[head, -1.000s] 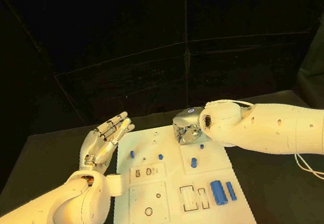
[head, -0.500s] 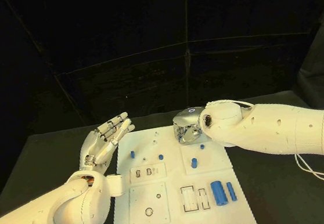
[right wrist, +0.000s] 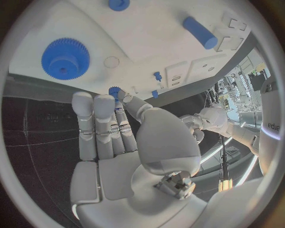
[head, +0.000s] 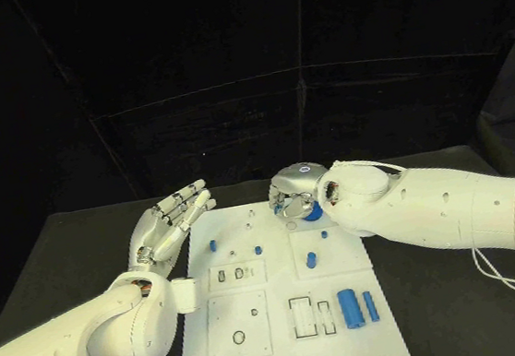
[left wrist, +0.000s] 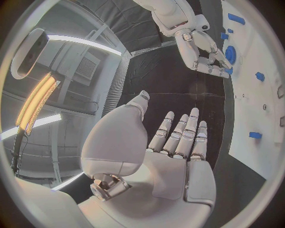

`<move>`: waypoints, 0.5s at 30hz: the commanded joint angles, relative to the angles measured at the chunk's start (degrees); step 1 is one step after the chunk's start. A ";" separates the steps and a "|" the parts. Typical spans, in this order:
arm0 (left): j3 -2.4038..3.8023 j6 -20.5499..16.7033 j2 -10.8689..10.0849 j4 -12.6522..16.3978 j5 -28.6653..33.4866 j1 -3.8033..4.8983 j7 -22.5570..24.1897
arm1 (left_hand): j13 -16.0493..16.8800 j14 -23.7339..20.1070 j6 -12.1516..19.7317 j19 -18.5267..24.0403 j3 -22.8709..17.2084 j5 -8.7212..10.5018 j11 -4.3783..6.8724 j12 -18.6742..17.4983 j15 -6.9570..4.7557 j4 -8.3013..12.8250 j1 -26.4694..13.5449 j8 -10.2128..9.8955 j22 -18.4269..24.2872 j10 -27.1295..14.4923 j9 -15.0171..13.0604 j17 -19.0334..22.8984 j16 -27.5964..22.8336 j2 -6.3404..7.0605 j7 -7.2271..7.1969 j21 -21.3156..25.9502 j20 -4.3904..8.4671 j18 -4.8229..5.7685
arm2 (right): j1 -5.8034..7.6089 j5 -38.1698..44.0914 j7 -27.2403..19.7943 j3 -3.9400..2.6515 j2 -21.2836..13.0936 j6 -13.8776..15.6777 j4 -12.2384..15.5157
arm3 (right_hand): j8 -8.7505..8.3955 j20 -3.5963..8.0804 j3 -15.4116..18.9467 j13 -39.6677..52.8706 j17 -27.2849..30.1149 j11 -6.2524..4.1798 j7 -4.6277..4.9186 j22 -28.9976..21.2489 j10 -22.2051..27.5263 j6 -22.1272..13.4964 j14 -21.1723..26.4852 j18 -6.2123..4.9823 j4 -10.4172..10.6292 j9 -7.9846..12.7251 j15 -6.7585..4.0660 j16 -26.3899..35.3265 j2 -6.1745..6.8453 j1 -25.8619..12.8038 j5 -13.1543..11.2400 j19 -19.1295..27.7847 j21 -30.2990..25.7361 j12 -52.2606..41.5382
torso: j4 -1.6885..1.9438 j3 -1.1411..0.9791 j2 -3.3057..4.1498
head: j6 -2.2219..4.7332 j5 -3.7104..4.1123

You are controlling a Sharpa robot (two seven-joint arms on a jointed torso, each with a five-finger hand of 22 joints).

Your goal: Assemble the parts on the task board

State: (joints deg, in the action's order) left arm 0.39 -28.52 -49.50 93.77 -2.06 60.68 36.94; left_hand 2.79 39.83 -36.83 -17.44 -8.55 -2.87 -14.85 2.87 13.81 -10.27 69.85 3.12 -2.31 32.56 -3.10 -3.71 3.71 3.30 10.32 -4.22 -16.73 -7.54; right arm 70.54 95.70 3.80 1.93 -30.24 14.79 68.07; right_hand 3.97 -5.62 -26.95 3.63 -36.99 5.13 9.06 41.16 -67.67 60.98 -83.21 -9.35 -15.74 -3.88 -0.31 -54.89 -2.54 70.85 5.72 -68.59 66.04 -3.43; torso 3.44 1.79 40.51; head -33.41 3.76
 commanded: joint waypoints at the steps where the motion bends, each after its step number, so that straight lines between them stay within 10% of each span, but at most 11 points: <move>1: 0.05 0.79 0.06 0.19 -0.53 0.10 0.34 | -0.09 -0.32 0.39 0.41 -0.18 0.01 -0.03 -0.27 0.10 0.12 0.73 -0.18 0.05 -0.34 0.09 0.07 -0.26 -0.01 6.19 0.28 -0.05 0.79 | 0.13 -0.91 -1.02 -0.05 0.55 6.68 -0.44 | -0.09 0.01 -0.57 0.04 -0.09 -0.09 0.09 0.14 -0.32 0.33 0.29 0.58 0.02 -0.01 0.07 -0.34 0.84 -0.06 0.36 0.24 0.41 -0.30 | 0.14 0.03 0.10 | -0.03 -0.08; 15: 0.05 0.80 -0.05 0.89 -0.54 0.12 0.66 | -0.07 -0.12 0.32 0.42 -0.29 0.01 -0.04 -0.25 0.10 0.29 0.90 -0.15 0.05 -0.36 0.07 0.04 -0.21 -0.13 6.20 0.30 -0.04 0.80 | 0.13 -1.16 -1.47 -0.09 4.52 7.43 -4.30 | -0.13 -0.04 -1.23 0.02 -0.63 -0.02 0.16 0.54 -0.24 0.35 0.20 0.63 0.13 0.00 0.12 -0.88 1.15 -0.11 0.42 0.17 0.77 -0.24 | 0.76 0.39 1.08 | 0.32 0.18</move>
State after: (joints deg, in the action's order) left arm 0.40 -28.47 -49.53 94.47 -2.07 60.70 36.99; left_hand 2.79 39.84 -36.84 -17.44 -8.72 -2.87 -14.85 2.87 13.82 -10.11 70.12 3.12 -2.31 32.56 -3.10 -3.71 3.71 3.03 10.32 -4.22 -16.73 -7.55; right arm 70.55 94.77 2.98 1.89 -25.94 20.87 64.15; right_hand 3.97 -5.62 -27.84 3.61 -37.56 5.13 9.06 41.63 -67.66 60.98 -83.21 -9.35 -15.56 -3.88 -0.31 -55.56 -2.03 70.78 6.00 -68.59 66.50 -3.42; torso 3.96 2.02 41.26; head -33.15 3.82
